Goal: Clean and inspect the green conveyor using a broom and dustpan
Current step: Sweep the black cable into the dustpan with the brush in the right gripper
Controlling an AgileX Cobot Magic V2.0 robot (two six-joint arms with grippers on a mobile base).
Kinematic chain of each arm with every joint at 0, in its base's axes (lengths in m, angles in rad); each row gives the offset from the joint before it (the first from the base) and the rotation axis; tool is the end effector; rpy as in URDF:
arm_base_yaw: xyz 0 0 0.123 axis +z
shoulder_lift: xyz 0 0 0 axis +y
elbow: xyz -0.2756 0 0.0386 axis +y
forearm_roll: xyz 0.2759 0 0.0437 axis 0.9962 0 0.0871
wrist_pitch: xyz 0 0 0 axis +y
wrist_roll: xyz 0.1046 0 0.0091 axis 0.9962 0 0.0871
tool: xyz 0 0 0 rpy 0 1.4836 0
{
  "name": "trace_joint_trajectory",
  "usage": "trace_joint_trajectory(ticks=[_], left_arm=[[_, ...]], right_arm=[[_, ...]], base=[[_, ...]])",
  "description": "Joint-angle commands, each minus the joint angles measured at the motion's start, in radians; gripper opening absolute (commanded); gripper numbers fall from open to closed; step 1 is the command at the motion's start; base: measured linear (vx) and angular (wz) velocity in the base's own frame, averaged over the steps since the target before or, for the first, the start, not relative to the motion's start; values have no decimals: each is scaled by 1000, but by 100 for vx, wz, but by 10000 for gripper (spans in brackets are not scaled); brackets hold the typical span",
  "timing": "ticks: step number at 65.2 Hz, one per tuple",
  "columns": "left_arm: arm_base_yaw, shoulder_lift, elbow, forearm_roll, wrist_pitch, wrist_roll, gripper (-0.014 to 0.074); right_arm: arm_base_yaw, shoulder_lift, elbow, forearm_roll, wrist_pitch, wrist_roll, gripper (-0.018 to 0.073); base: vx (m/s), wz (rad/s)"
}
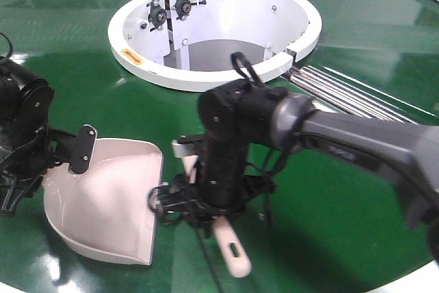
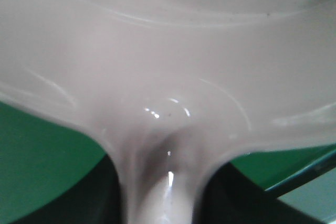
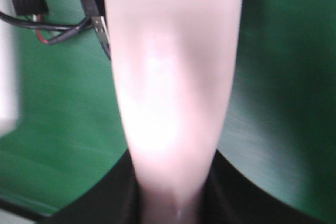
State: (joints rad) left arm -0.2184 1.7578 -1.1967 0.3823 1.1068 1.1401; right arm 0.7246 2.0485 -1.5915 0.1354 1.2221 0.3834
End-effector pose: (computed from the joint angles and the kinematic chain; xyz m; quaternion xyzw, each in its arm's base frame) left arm 0.3473 -0.0412 0.1779 -0.6836 -0.7099 -0.1496 0.0797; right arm 0.3101 0.2923 0.1633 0.1459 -0.9872 -0.0483 0.0423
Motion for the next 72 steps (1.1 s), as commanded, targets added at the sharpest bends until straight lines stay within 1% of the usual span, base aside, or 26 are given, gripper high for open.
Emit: trace_joint_trajectory(ticks=[1, 10, 16, 22, 28, 39, 52, 61, 72], left_arm=[[-5, -41, -21, 13, 6, -14, -6], [-5, -41, -21, 13, 6, -14, -6], [-5, -41, -21, 13, 6, -14, -6], [-5, -41, -21, 13, 6, -14, -6], [-5, -41, -21, 13, 6, -14, -6], [-5, -41, -21, 13, 6, -14, -6], [-5, -41, -21, 13, 6, -14, -6], [-5, -41, -21, 13, 6, -14, -6], [-5, -41, -21, 13, 6, -14, -6]], right_arm=[[32, 0, -121, 92, 69, -37, -4], [79, 86, -266, 182, 69, -76, -4], [99, 128, -354, 217, 69, -99, -4], [108, 144, -426, 239, 69, -100, -4], [105, 143, -467, 237, 69, -100, -4], [94, 119, -471, 197, 69, -97, -4], [61, 83, -471, 129, 69, -97, -4], [12, 27, -440, 73, 69, -97, -4], [-87, -87, -279, -27, 69, -101, -4]], base=[[0, 0], [0, 0], [0, 0], [0, 0], [0, 0], [0, 0], [0, 0], [0, 0], [0, 0]])
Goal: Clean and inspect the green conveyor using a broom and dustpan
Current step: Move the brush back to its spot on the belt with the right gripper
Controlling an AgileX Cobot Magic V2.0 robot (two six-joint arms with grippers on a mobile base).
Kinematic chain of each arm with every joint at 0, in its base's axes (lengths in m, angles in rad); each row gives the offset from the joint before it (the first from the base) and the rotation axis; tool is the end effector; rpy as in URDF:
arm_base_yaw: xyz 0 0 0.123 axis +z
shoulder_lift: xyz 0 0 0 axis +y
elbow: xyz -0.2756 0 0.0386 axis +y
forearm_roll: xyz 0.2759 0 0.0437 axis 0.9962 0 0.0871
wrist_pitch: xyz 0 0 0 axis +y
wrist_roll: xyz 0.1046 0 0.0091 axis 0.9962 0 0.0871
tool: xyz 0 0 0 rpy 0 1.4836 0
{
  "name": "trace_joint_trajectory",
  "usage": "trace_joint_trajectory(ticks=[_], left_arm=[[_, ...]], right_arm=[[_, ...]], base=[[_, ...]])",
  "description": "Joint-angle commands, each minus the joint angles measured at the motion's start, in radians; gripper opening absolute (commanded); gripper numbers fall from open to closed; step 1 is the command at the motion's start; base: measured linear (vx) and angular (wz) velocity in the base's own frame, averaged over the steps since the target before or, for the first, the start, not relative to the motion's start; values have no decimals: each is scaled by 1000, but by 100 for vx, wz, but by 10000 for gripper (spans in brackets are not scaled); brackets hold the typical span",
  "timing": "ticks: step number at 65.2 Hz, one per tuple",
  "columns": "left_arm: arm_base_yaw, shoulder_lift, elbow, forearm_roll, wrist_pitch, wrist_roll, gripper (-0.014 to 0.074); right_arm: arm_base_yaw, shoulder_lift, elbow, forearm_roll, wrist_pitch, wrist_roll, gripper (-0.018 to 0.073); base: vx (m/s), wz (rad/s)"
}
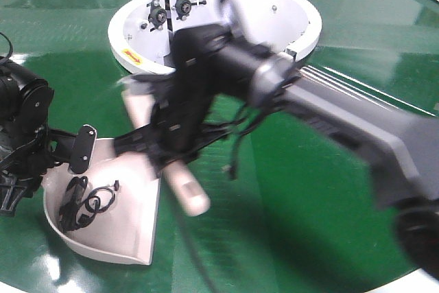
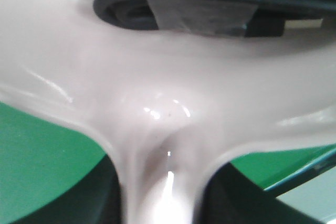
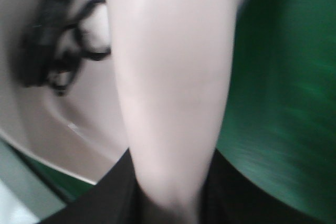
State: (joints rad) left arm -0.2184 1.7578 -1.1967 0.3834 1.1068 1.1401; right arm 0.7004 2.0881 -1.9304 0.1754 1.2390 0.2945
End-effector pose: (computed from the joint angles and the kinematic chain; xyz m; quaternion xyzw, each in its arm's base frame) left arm 0.3474 -0.0411 0.1779 -0.6837 -0.7097 -0.1501 0.0799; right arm 0.3531 0.3203 0.2434 -0.1819 0.9709 0.1373 0.0731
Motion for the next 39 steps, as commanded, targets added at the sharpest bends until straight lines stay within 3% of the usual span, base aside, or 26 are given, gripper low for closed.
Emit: trace_joint_trajectory(ticks=[1, 14, 39], left_arm=[[-5, -41, -21, 12, 6, -14, -6], [-5, -41, -21, 12, 6, -14, -6], [-5, -41, -21, 12, 6, -14, -6]], right_arm=[[-68, -138, 68, -71, 52, -12, -4], [-210, -280, 269, -142, 44, -80, -4], [-433, -461, 602, -137, -81, -244, -4]], base=[[0, 0], [0, 0], [0, 0]])
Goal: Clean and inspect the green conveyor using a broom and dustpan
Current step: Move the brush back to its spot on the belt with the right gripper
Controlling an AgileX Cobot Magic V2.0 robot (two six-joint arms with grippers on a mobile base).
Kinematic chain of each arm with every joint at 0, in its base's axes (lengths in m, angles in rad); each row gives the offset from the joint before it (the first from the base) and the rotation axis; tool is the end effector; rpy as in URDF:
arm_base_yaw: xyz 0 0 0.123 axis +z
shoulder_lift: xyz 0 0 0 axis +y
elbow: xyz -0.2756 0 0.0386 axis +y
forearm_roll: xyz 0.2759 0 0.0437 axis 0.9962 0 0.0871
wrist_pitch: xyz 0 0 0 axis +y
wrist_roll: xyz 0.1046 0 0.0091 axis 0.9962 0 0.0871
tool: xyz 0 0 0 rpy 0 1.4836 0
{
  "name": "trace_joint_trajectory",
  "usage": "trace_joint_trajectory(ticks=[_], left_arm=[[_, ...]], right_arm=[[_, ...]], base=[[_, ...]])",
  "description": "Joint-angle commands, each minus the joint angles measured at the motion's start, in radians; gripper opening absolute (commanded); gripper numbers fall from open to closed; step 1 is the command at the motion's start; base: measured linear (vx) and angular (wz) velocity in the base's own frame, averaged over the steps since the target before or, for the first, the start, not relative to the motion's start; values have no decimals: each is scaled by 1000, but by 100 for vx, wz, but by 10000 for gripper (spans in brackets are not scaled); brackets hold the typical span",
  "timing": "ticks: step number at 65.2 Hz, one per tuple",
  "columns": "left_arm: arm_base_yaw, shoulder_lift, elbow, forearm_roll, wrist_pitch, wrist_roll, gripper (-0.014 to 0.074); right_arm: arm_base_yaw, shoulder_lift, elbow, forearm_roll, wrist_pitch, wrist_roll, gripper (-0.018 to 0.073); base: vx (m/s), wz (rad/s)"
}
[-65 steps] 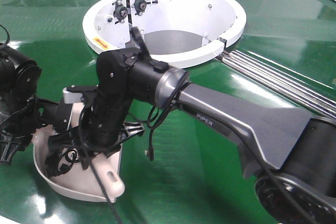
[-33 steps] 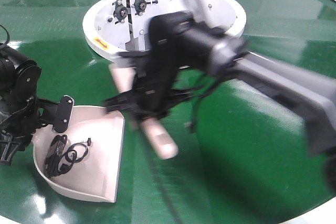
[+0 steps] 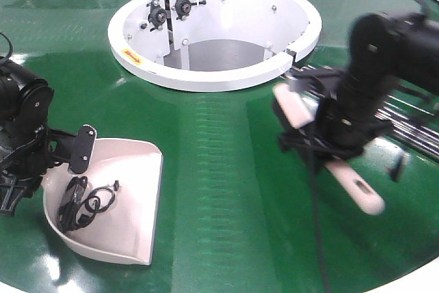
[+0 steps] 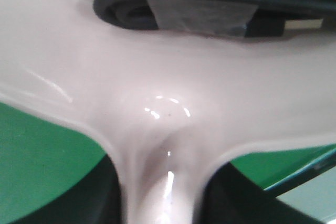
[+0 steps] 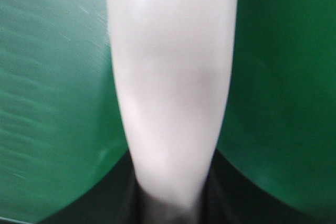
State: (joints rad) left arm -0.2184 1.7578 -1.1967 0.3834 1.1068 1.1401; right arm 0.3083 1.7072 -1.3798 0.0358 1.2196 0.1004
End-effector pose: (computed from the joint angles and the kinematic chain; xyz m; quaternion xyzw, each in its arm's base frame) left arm 0.3474 -0.0411 0.1779 -0.6837 -0.7097 -0.1501 0.0799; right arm 0.3444 0.1134 0.2392 -0.0984 0.9935 0.0280 0.0508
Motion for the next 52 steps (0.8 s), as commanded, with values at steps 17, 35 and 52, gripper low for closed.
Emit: trace_joint_trajectory(ticks=[17, 35, 52], left_arm=[[-5, -41, -21, 12, 6, -14, -6], [-5, -41, -21, 12, 6, -14, -6], [-5, -41, -21, 12, 6, -14, -6]], right_arm=[[-107, -115, 259, -1, -187, -114, -4], [-109, -115, 356, 7, -290, -123, -4], [-109, -115, 356, 6, -290, -123, -4]], base=[[0, 0], [0, 0], [0, 0]])
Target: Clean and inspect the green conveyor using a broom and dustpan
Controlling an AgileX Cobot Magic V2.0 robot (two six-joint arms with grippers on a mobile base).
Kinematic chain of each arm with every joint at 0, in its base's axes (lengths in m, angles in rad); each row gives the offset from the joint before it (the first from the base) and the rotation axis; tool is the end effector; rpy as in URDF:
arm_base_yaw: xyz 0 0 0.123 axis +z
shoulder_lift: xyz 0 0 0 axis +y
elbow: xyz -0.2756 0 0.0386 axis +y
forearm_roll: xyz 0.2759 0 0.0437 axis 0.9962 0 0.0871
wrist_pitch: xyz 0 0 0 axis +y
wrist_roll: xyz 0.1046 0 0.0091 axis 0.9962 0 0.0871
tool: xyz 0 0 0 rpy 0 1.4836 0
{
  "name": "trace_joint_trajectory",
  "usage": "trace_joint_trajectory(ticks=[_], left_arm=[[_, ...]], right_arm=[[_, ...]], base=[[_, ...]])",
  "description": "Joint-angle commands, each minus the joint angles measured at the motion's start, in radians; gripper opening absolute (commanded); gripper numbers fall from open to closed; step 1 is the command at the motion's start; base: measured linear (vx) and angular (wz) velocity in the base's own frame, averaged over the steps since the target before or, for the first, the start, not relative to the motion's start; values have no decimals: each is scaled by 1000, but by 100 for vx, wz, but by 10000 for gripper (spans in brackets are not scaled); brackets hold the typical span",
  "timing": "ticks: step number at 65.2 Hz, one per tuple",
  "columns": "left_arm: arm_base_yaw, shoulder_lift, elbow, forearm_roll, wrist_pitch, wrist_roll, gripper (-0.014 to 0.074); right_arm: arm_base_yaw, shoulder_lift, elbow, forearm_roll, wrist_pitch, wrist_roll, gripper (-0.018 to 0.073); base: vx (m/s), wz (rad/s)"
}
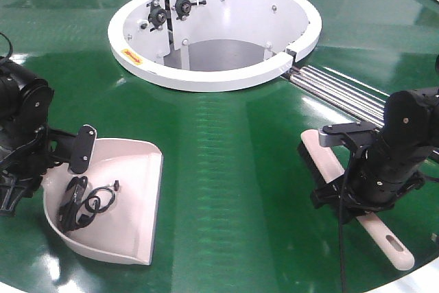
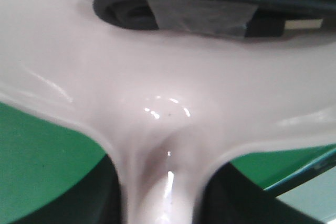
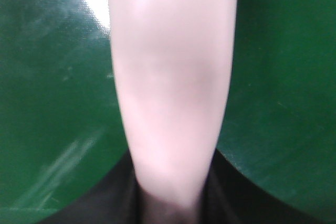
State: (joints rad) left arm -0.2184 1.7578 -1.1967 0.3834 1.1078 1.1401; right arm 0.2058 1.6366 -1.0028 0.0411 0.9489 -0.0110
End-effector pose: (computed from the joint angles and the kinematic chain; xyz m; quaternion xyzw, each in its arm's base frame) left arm 0.3473 -0.0411 0.1779 -0.6836 -0.7097 -0.1499 0.0804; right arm 0.3054 0.0673 0.1626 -0.0968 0.9944 0.0207 0.0358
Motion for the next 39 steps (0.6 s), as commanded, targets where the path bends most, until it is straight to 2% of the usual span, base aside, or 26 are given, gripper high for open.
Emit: trace_joint_trajectory(ticks=[1, 22, 39], left_arm=[[-5, -41, -21, 12, 5, -14, -6], [-5, -41, -21, 11, 0, -14, -6], [-5, -40, -21, 11, -156, -14, -6]], right_arm=[[-6, -44, -21, 1, -19, -12, -4], [-6, -44, -21, 0, 1, -13, -4], [-6, -44, -21, 4, 9, -13, -4]], base=[[0, 0], [0, 0], [0, 0]])
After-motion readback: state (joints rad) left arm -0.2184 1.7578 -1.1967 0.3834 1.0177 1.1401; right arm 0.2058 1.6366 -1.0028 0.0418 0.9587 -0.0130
